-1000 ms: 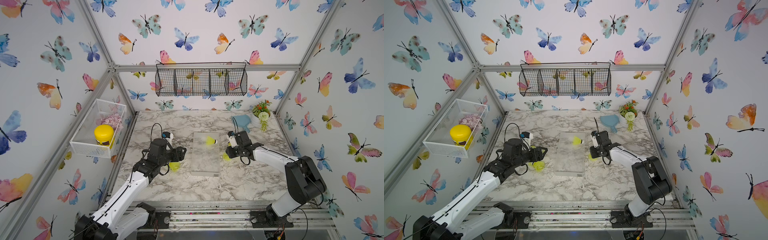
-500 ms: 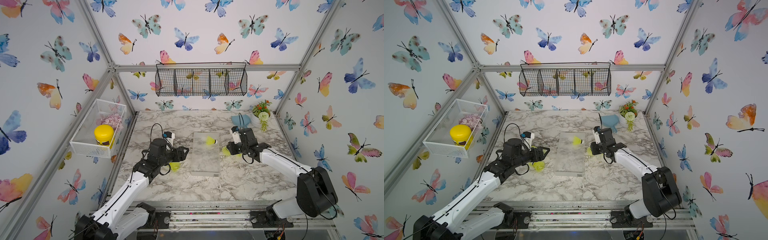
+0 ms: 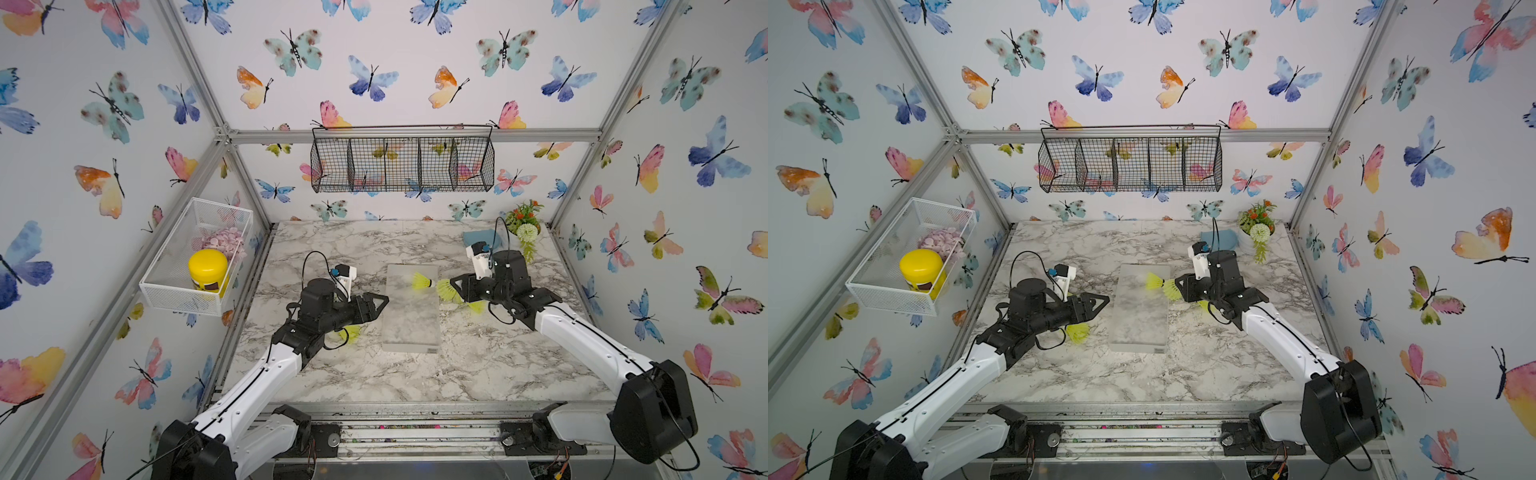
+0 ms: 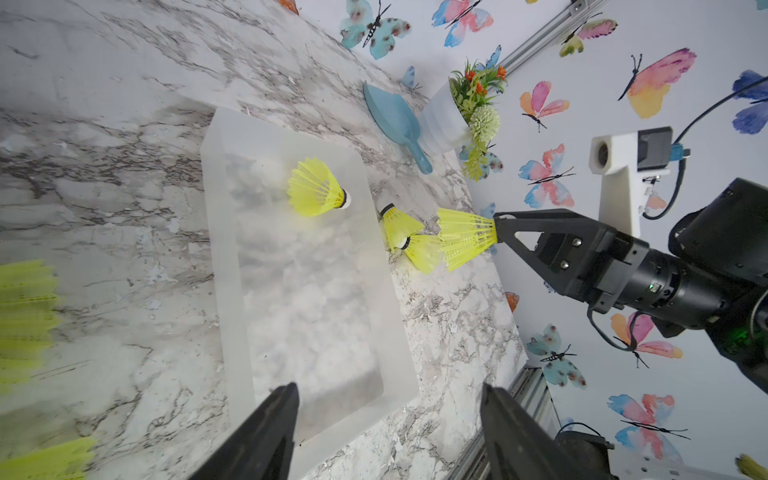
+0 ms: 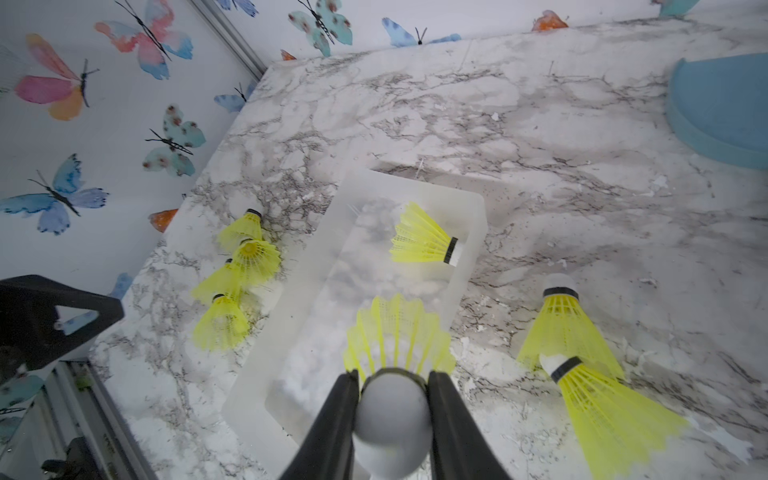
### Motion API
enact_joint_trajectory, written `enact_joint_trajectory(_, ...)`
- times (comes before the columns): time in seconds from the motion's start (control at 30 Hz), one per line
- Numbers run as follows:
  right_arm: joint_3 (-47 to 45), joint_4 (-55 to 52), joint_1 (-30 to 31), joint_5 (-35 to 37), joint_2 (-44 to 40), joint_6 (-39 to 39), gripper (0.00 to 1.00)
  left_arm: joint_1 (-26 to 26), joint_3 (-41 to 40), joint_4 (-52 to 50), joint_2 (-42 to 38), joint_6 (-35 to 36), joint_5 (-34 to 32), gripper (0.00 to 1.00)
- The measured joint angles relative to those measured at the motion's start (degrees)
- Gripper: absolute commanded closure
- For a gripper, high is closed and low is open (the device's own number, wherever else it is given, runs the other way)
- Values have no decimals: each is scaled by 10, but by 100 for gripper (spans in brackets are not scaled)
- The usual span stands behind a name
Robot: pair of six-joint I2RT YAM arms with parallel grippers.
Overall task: Put the shuttlecocks into the storage box
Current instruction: Place the shuttlecock in the storage box.
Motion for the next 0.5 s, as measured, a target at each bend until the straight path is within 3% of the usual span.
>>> enact_joint_trajectory(0.5,-41,166,0,-166,7,115,68,-76,7,137,74,-74,52,30)
